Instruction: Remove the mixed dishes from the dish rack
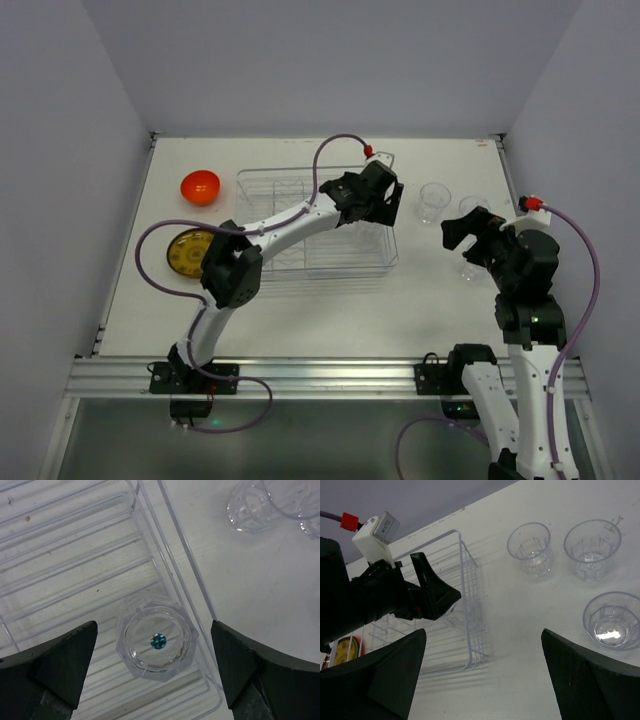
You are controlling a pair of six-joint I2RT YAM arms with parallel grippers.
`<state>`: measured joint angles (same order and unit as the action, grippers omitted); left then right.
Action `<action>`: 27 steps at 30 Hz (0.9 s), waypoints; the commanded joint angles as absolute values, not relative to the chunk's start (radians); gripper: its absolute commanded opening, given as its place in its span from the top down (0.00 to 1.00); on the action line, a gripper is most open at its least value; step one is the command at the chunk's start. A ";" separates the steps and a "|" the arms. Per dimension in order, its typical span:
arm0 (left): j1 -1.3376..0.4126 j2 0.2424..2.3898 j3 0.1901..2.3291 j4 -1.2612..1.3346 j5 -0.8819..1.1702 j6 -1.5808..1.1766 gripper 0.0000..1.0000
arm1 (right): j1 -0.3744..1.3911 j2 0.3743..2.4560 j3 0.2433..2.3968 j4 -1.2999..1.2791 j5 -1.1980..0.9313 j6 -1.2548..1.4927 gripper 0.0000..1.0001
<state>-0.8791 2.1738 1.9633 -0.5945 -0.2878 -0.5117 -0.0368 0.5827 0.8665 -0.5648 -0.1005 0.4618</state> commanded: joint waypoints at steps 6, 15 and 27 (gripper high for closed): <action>-0.859 2.247 2.013 -0.597 -0.261 -0.448 0.01 | -0.029 0.586 0.891 -0.537 -0.130 0.443 0.01; -0.861 2.229 1.976 -0.591 -0.311 -0.419 0.16 | -0.028 0.586 0.887 -0.529 -0.150 0.440 0.01; -0.861 2.096 1.905 -0.583 -0.348 -0.433 1.00 | -0.029 0.580 0.864 -0.503 -0.222 0.456 0.01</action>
<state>-0.8631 2.2162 1.9308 -0.5930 -0.3199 -0.4347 -0.0326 0.5823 0.8650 -0.5545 -0.1616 0.4553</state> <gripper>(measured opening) 0.705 0.989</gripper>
